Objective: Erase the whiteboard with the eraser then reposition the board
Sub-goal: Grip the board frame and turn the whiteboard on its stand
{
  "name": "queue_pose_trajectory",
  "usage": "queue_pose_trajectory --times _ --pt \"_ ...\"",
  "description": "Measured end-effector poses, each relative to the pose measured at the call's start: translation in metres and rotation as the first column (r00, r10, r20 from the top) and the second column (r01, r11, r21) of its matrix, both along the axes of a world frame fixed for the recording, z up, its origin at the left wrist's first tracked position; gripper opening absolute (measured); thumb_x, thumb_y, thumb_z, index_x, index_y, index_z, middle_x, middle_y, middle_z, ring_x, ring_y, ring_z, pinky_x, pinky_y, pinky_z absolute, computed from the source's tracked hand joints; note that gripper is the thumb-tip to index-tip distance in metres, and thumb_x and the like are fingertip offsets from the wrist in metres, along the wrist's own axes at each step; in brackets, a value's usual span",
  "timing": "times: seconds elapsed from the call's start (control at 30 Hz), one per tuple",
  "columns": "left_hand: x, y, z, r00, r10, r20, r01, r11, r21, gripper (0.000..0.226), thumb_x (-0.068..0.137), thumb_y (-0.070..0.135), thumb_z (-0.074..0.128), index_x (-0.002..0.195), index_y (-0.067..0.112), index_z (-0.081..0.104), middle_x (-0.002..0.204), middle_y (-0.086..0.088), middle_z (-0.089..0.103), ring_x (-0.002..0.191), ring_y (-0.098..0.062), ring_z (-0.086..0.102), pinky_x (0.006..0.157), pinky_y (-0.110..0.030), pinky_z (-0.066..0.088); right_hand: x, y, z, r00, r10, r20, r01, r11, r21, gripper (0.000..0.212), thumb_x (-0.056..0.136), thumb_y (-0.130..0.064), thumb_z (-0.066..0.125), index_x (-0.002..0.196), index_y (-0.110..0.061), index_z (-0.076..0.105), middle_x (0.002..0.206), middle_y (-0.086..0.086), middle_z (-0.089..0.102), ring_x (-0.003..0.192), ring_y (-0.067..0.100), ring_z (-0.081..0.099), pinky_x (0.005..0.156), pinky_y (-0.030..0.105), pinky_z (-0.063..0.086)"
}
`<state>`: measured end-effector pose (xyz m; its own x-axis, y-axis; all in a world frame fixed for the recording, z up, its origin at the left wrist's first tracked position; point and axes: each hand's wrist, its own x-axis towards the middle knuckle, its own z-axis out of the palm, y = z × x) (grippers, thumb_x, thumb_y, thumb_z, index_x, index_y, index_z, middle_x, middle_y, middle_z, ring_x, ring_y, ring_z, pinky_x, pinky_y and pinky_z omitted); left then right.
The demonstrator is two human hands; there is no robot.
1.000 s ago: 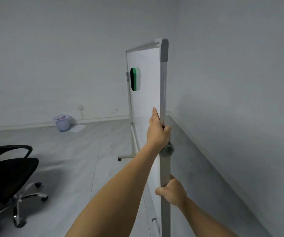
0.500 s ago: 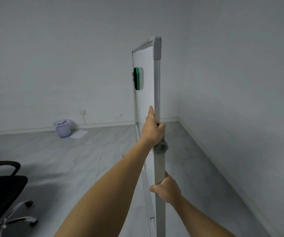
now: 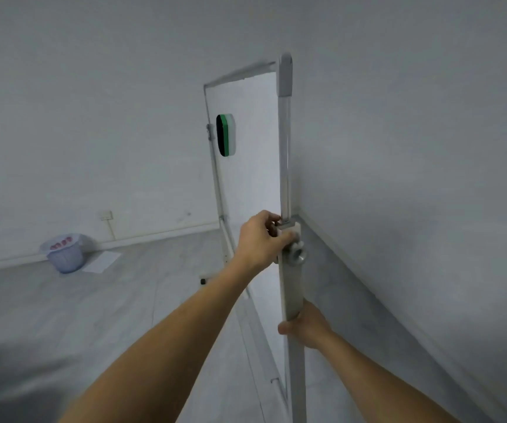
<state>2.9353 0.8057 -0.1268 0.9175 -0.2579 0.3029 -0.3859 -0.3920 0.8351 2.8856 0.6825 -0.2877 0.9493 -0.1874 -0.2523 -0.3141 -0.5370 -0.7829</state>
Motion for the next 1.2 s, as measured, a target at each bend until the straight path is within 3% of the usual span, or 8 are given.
queue_pose_trajectory --times 0.07,0.17,0.33,0.47,0.67,0.8,1.0,1.2 --pt "0.028 -0.003 0.009 0.998 -0.059 -0.015 0.06 0.998 0.035 0.041 0.075 0.031 0.08 0.106 0.01 0.063 0.088 -0.003 0.066 0.072 -0.013 0.06 0.059 -0.014 0.051 0.022 -0.011 0.002 1.0 -0.027 -0.012 0.027 0.999 0.029 0.072 0.056 -0.032 0.08 0.122 -0.023 0.05 0.106 -0.004 0.062 0.095 0.019 0.063 0.08 0.037 0.057" --pt "0.064 -0.019 0.014 0.996 -0.089 -0.004 0.089 0.992 0.085 0.043 0.071 0.035 0.082 0.101 0.01 0.064 0.087 -0.004 0.067 0.072 -0.013 0.059 0.068 -0.024 0.053 0.052 -0.031 0.003 0.997 -0.064 -0.033 0.066 0.995 0.071 0.074 0.05 -0.033 0.081 0.118 -0.02 0.054 0.105 -0.002 0.065 0.095 0.019 0.065 0.083 0.038 0.057" --pt "0.115 -0.063 0.013 0.996 -0.087 0.005 0.086 0.995 0.053 0.04 0.07 0.034 0.083 0.096 0.009 0.064 0.083 -0.002 0.065 0.071 -0.015 0.058 0.073 -0.033 0.055 0.101 -0.072 0.011 0.996 -0.077 -0.049 0.081 0.992 0.099 0.068 0.053 -0.026 0.083 0.117 -0.017 0.059 0.102 -0.001 0.068 0.094 0.018 0.066 0.084 0.037 0.057" --pt "0.154 -0.104 0.013 0.996 -0.085 -0.006 0.085 0.996 0.026 0.038 0.072 0.031 0.082 0.096 0.01 0.062 0.075 0.004 0.059 0.065 -0.01 0.054 0.069 -0.029 0.053 0.141 -0.11 0.021 0.997 -0.049 -0.064 0.055 0.993 0.103 0.049 0.067 -0.011 0.082 0.108 -0.018 0.055 0.101 -0.002 0.064 0.093 0.017 0.062 0.07 0.022 0.051" --pt "0.236 -0.186 0.014 0.999 -0.033 -0.011 0.033 0.999 0.004 0.039 0.071 0.033 0.082 0.097 0.012 0.06 0.072 0.007 0.057 0.062 -0.008 0.054 0.064 -0.024 0.051 0.227 -0.191 0.022 0.998 -0.045 -0.052 0.047 0.998 0.049 0.065 0.054 -0.021 0.085 0.114 -0.011 0.062 0.103 0.001 0.069 0.091 0.018 0.066 0.075 0.032 0.058" --pt "0.288 -0.233 0.019 1.0 -0.005 -0.023 0.005 1.0 0.012 0.039 0.073 0.033 0.08 0.098 0.012 0.06 0.075 0.006 0.058 0.065 -0.009 0.055 0.07 -0.028 0.054 0.283 -0.232 0.03 0.998 -0.022 -0.058 0.024 0.999 0.023 0.065 0.06 -0.021 0.085 0.118 -0.011 0.058 0.108 0.002 0.065 0.092 0.019 0.063 0.063 0.022 0.051" --pt "0.352 -0.26 0.025 0.999 0.02 -0.051 -0.02 1.0 0.004 0.039 0.074 0.03 0.08 0.1 0.011 0.058 0.077 0.005 0.057 0.066 -0.008 0.054 0.07 -0.027 0.053 0.361 -0.261 0.022 0.999 -0.028 -0.045 0.028 1.0 -0.008 0.072 0.049 -0.026 0.083 0.115 -0.011 0.059 0.11 0.008 0.065 0.096 0.027 0.063 0.085 0.045 0.056" --pt "0.394 -0.232 0.016 0.997 -0.028 -0.075 0.026 0.999 -0.033 0.04 0.074 0.03 0.081 0.101 0.011 0.059 0.075 0.005 0.057 0.062 -0.007 0.053 0.053 -0.012 0.048 0.393 -0.236 0.014 0.997 -0.063 -0.042 0.06 0.996 -0.062 0.061 0.057 -0.034 0.08 0.112 -0.019 0.057 0.102 -0.001 0.062 0.095 0.024 0.063 0.085 0.041 0.056"
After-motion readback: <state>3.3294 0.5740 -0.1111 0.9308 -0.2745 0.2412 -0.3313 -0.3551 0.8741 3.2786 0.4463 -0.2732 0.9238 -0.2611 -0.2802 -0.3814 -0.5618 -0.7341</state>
